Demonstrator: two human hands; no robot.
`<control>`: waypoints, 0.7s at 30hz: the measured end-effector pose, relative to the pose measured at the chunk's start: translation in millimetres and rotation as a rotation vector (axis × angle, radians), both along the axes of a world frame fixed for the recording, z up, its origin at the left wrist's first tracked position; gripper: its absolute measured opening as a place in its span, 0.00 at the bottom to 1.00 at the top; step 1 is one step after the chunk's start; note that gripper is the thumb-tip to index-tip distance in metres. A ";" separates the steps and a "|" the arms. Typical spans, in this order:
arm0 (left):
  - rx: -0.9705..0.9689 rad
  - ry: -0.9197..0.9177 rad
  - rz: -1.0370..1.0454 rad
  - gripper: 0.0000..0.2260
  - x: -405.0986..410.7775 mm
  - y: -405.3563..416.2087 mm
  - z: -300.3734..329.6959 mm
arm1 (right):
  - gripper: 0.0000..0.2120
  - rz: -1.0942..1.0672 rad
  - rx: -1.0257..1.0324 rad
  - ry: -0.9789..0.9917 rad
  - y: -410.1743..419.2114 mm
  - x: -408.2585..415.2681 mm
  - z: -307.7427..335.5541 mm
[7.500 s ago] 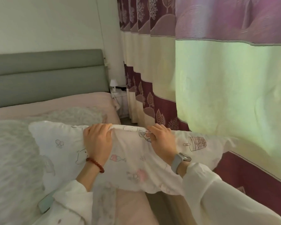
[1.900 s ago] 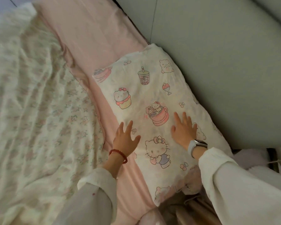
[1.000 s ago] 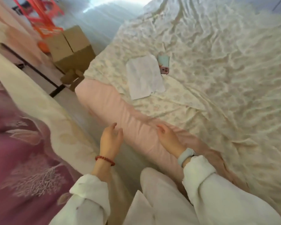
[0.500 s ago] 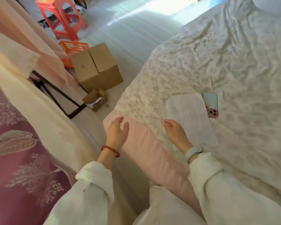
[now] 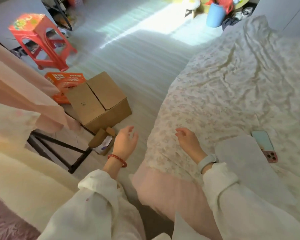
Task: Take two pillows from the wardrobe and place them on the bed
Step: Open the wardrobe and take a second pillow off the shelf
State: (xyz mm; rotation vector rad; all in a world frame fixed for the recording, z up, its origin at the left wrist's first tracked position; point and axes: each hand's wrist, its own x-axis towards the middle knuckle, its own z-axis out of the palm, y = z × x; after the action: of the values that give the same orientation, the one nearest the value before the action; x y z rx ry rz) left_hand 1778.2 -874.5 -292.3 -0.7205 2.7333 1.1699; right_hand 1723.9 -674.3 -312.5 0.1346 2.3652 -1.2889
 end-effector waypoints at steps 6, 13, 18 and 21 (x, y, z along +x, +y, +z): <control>-0.003 0.030 -0.160 0.17 -69.2 -122.2 21.2 | 0.15 -0.186 -0.001 -0.016 -125.4 -35.8 15.2; 0.042 0.002 -0.293 0.16 -136.6 -190.3 21.1 | 0.14 -0.279 0.040 -0.011 -189.4 -85.8 29.6; 0.094 0.042 -0.366 0.16 -202.6 -204.6 22.7 | 0.14 -0.333 0.051 0.001 -202.3 -144.4 29.9; 0.088 0.083 -0.362 0.15 -261.8 -214.7 22.8 | 0.15 -0.333 0.063 0.005 -203.1 -205.9 28.7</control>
State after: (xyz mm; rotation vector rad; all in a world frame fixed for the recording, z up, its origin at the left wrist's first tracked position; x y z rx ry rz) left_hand 1516.4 -1089.1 -269.6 -0.1578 2.6991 1.2443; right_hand 1517.9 -877.4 -283.8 0.5652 2.4616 -1.3584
